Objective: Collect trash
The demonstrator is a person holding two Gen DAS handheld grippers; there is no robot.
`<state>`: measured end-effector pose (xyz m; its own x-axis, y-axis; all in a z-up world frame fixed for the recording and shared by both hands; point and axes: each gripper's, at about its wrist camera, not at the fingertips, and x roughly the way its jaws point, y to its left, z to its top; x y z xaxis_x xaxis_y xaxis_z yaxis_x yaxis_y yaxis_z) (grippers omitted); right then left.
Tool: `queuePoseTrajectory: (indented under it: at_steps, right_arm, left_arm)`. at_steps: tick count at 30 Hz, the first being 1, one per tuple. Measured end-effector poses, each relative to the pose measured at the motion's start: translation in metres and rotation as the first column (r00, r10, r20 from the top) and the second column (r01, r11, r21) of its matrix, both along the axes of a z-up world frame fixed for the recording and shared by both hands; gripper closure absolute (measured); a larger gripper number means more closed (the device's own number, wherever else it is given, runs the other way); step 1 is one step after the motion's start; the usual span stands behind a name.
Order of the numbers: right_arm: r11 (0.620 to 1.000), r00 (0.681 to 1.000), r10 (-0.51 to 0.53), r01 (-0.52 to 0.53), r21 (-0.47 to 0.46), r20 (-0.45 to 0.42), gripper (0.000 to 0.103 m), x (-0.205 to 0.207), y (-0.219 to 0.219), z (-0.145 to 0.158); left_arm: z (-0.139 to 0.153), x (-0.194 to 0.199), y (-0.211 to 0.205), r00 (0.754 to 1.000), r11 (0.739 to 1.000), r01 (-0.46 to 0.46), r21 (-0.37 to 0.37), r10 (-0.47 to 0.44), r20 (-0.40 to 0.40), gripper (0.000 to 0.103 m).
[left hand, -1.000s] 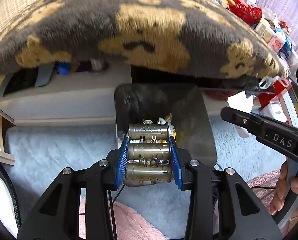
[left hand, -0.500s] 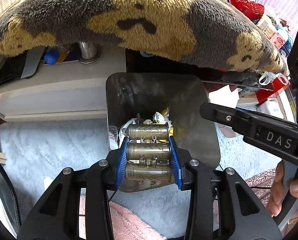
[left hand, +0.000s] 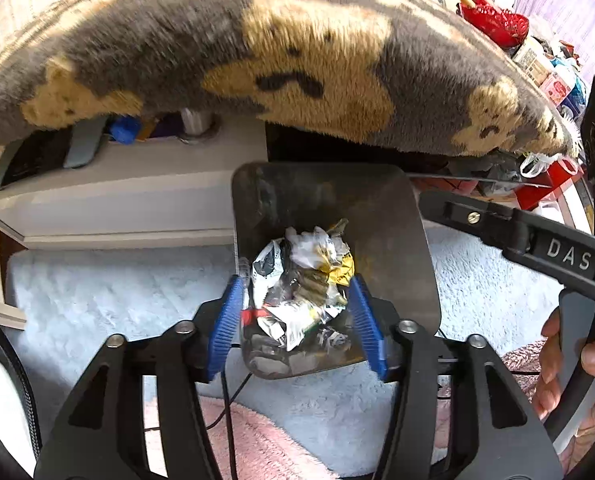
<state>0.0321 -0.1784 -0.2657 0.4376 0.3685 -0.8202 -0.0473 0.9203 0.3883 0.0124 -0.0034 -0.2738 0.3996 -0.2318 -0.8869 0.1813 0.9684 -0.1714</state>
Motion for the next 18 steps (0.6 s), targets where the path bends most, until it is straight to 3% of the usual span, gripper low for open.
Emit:
queuePoseTrajectory:
  at_steps: [2,4,7,13,18]
  right_arm:
    - [0.999,0.998,-0.030,0.031,-0.020,0.053,0.018,-0.008,-0.008,0.017]
    - [0.997,0.990,-0.046,0.054,-0.061,0.132,0.006,-0.018,-0.014,0.042]
    - [0.990,0.975,-0.046,0.073,-0.119,0.217,0.003,-0.030,-0.018,0.075]
    - [0.967,0.914,-0.086,0.173,-0.188,0.396,0.003,-0.066,-0.033,0.151]
    - [0.944,0.847,-0.124,0.262,-0.203,0.517,0.003,-0.101,-0.045,0.207]
  left_arm:
    - [0.014,-0.006,0.004,1.000,1.000,-0.010,0.003,0.010,0.028,0.036]
    - [0.034,-0.013,0.009,0.997,1.000,-0.027,0.001,0.027,0.067,0.020]
    - [0.072,-0.025,0.013,0.986,0.999,-0.045,0.008,0.043,0.159,0.009]
    - [0.148,-0.047,0.014,0.949,0.999,-0.032,-0.001,0.031,0.313,0.008]
    - [0.204,-0.077,0.019,0.896,0.998,-0.062,-0.017,0.063,0.439,0.008]
